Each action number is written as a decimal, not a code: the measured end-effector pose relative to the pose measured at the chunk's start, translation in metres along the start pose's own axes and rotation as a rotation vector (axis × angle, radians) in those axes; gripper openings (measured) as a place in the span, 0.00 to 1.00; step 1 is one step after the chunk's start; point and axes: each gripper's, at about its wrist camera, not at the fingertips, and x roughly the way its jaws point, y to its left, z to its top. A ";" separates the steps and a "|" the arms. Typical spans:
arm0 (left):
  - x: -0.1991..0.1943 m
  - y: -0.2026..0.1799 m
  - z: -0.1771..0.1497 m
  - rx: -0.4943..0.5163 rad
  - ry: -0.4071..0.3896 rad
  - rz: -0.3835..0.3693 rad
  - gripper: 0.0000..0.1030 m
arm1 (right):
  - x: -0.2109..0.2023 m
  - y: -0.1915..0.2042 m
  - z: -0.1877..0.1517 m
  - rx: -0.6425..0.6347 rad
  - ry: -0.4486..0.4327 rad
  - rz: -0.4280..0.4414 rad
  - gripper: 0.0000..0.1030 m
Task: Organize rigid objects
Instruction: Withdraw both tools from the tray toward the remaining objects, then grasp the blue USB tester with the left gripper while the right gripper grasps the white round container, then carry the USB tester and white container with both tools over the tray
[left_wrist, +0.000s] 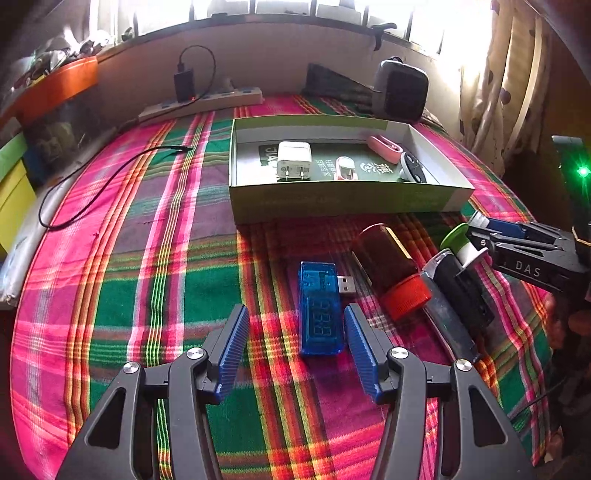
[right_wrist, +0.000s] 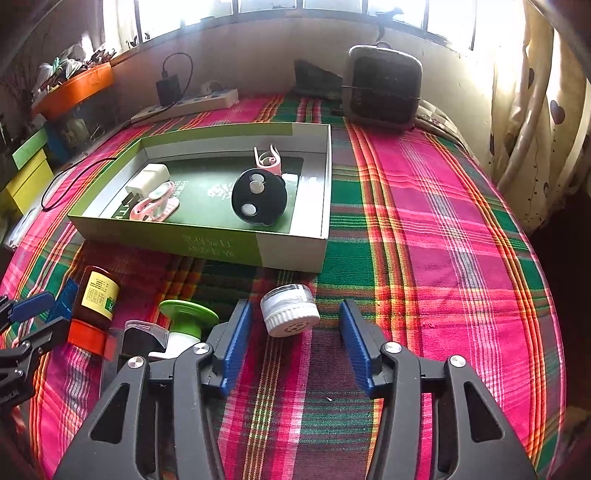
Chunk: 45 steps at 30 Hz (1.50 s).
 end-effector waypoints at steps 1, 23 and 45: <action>0.001 -0.001 0.001 0.007 -0.001 0.009 0.52 | 0.000 0.000 0.000 -0.001 -0.001 0.003 0.43; 0.005 -0.001 0.006 0.011 -0.010 0.063 0.34 | -0.002 -0.008 0.001 0.030 -0.012 0.030 0.30; 0.004 0.005 0.006 -0.012 -0.017 0.054 0.20 | -0.007 -0.008 0.000 0.030 -0.032 0.033 0.30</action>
